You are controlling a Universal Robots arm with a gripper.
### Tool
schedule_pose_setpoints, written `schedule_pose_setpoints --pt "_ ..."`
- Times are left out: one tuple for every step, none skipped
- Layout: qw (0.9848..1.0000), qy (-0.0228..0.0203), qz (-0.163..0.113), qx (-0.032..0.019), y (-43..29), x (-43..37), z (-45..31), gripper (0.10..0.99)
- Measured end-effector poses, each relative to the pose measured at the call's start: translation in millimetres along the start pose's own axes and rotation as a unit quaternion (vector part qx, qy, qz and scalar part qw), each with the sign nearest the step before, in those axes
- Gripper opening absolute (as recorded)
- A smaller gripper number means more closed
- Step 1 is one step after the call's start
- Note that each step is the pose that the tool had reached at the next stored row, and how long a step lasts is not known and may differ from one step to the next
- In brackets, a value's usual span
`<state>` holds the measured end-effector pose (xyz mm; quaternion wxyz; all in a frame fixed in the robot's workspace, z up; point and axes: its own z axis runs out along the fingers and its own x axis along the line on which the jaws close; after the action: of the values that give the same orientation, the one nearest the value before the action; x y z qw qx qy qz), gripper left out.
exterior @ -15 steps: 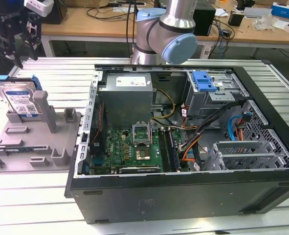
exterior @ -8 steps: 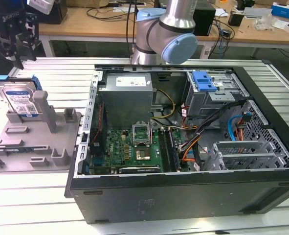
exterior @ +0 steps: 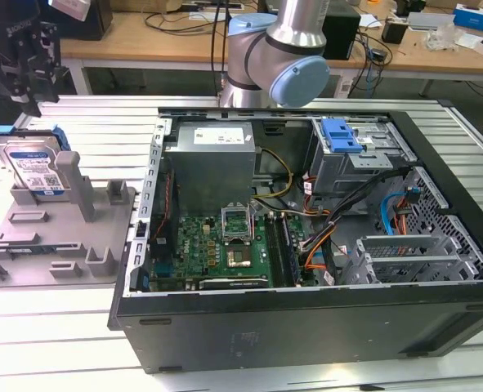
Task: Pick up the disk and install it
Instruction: 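Pick up the disk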
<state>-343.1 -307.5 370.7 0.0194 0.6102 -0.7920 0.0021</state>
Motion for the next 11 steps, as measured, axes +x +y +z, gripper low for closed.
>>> schedule_pose_setpoints --pt "1.0000 0.0006 -0.007 0.0003 0.0 0.0 0.1 0.482" --pt "0.9999 0.0013 -0.014 0.0007 0.0 0.0 0.1 0.482" --pt "0.9998 0.0018 -0.021 0.0011 0.0 -0.1 0.1 0.482" --pt "0.9996 0.0024 -0.028 0.0014 0.0 -0.1 0.1 0.482" --pt "0.9994 0.0032 -0.033 0.0018 0.0 -0.1 0.1 0.482" --pt "0.9994 0.0034 -0.036 0.0019 0.0 -0.1 0.1 0.482" --pt "0.9994 0.0034 -0.036 0.0019 0.0 -0.1 0.1 0.482" --pt "0.9994 0.0034 -0.036 0.0019 0.0 -0.1 0.1 0.482" --pt "0.9994 0.0034 -0.036 0.0019 0.0 -0.1 0.1 0.482" --pt "0.9993 0.0037 -0.036 0.0021 0.1 -0.2 0.1 0.482" --pt "0.9993 0.0056 -0.038 0.0040 0.3 -1.3 0.1 0.482"
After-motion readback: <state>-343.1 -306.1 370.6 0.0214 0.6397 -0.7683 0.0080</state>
